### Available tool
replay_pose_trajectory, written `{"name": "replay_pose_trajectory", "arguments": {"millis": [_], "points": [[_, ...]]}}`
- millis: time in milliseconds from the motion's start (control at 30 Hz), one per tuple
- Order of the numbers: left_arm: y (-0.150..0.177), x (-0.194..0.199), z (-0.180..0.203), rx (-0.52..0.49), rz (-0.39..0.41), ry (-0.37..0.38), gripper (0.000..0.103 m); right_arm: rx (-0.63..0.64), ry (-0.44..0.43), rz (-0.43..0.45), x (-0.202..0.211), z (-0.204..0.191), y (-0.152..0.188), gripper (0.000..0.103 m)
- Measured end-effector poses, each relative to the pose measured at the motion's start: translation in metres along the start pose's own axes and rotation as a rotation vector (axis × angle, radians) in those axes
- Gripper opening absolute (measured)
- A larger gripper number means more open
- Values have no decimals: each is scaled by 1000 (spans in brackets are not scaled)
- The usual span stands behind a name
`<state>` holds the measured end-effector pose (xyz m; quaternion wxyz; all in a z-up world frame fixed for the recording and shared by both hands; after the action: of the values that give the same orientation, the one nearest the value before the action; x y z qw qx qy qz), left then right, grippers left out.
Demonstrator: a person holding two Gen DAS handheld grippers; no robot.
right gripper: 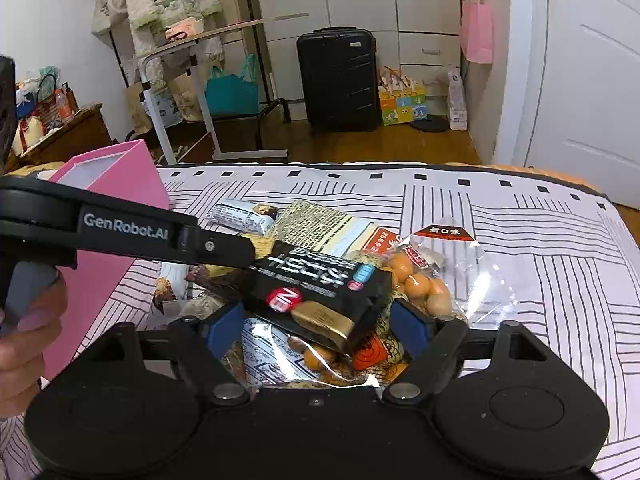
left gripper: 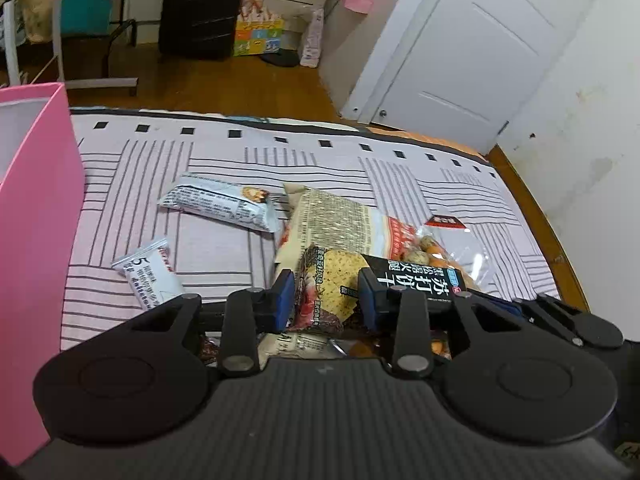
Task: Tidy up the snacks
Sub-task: 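Lift the cracker packet and carry it over the pink box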
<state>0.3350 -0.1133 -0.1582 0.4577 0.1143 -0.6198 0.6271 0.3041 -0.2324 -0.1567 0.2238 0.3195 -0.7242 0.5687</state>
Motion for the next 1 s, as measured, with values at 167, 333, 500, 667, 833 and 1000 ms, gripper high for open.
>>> {"name": "replay_pose_trajectory", "arguments": {"millis": [167, 333, 500, 667, 833, 1000], "points": [[1, 7, 13, -52, 3, -20, 33, -21, 6, -23, 4, -2, 1, 78], [3, 15, 21, -63, -30, 2, 37, -51, 12, -74, 13, -3, 1, 80], [5, 30, 28, -67, -39, 17, 40, -56, 12, -91, 24, -7, 3, 83], [8, 48, 37, -84, -73, 21, 41, -74, 5, -97, 42, -14, 6, 85], [12, 72, 40, -98, -76, 17, 41, -29, 9, -80, 62, -28, 7, 85], [16, 99, 43, -90, -88, 39, 41, -6, 15, -69, 89, -44, 13, 85]]}}
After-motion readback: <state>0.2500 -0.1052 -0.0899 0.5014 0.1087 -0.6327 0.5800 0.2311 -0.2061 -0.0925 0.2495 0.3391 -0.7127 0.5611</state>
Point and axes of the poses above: each gripper's, at about its wrist camera, not at the fingertips, and x roughly against the way its jaws point, z to its right, y to its underside, the point moved 5 cm from there along -x, roughly the way its jaws point, and after that the axes turned 13 degrees about -x, right-handed, at the moved point
